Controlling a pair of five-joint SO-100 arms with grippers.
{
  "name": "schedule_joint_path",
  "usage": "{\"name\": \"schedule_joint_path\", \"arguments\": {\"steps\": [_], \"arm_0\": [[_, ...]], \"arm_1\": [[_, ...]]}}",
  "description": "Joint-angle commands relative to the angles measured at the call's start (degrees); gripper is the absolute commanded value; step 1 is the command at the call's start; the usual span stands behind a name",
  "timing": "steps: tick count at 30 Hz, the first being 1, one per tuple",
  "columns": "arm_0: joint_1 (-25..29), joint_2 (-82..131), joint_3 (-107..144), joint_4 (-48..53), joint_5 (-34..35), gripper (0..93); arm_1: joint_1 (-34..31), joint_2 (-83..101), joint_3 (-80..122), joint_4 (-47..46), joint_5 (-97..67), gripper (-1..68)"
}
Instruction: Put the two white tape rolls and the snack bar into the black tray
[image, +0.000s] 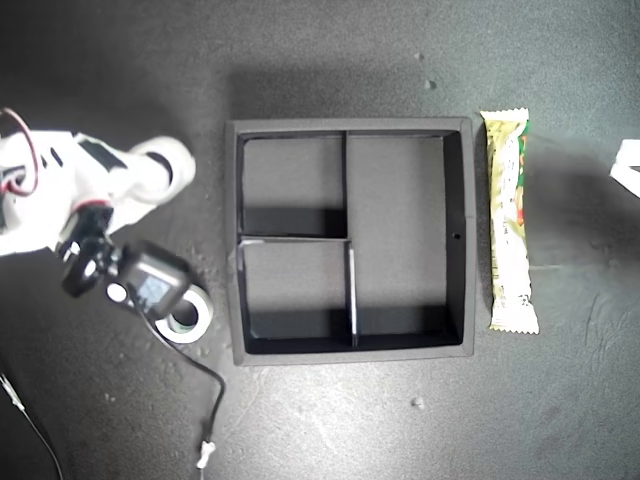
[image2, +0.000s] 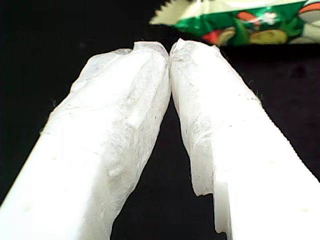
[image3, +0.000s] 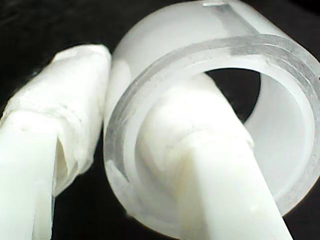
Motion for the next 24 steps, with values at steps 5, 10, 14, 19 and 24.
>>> {"name": "schedule_joint_path", "arguments": {"steps": [5, 10, 14, 19, 24], "arm_0": [[3.52, -9.32, -24.87, 4.39, 3.08, 0.0], [4.83, -19.86, -33.31, 4.31, 3.34, 0.0], [5.10, -25.31, -35.42, 2.55, 3.34, 0.0], [4.66, -31.11, -37.27, 0.35, 3.69, 0.0], [4.66, -34.28, -39.20, 0.44, 3.52, 0.0]], "arm_1": [[-5.10, -10.20, -15.29, -0.35, -29.71, 7.8], [-7.65, -39.73, -34.54, 3.60, -38.41, 9.0], [-9.23, -55.37, -44.21, 9.49, -42.63, 11.6], [-9.84, -61.96, -43.68, 10.02, -44.12, 15.2], [-13.45, -70.05, -47.64, 11.51, -44.21, 15.8]]}}
